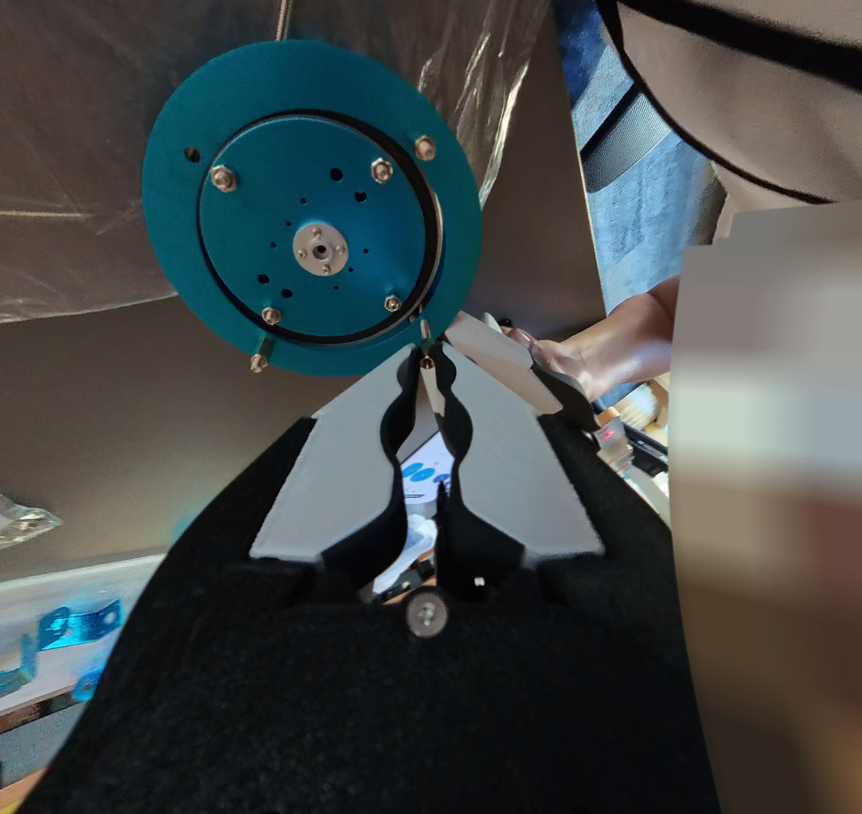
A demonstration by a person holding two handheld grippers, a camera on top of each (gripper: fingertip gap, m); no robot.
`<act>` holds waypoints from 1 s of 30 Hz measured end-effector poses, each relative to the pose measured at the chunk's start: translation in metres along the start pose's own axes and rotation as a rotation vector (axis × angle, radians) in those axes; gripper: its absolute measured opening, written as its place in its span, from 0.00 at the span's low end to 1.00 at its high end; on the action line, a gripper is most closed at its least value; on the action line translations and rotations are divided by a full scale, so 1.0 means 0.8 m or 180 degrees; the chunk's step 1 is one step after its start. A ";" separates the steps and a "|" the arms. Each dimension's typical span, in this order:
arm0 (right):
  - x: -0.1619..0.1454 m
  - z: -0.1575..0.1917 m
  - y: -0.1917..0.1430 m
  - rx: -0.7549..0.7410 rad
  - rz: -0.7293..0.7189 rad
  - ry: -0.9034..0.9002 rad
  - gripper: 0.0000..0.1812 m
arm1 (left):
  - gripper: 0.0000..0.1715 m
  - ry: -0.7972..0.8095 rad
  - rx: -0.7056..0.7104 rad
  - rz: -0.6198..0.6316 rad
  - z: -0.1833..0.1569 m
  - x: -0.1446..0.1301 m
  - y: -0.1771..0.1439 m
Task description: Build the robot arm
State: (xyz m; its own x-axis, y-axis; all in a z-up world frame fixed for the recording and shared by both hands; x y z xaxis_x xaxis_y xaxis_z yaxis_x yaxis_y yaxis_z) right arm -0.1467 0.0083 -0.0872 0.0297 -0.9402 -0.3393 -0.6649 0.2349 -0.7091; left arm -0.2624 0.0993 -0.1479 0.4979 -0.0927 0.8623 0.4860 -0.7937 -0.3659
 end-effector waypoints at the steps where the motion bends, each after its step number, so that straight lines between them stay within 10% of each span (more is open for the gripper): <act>1: 0.000 0.001 0.000 -0.0031 -0.0033 -0.0081 0.03 | 0.01 -0.0016 -0.0021 0.0004 0.001 0.000 0.000; 11: -0.004 0.008 -0.001 -0.0213 -0.0204 -0.0929 0.02 | 0.01 -0.0190 -0.0250 0.0001 0.011 0.001 -0.001; 30: -0.019 -0.004 -0.013 0.0130 0.0840 0.1272 0.03 | 0.01 -0.0153 -0.0185 -0.0108 0.012 0.003 -0.007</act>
State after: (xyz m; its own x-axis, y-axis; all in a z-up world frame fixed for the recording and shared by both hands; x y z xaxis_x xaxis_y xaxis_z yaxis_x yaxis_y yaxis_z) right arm -0.1427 0.0192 -0.0726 -0.4308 -0.8664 -0.2524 -0.5810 0.4803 -0.6570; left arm -0.2570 0.1093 -0.1476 0.5165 -0.0374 0.8555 0.4613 -0.8295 -0.3147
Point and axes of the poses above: each gripper's, where its closed fingertips meet, y out along the fingers, x out of its top, z = x × y across the jaws, the point moved 10 cm from there along -y, back along the fingers, and after that the axes turned 9 degrees about -x, right-handed, at the moved point
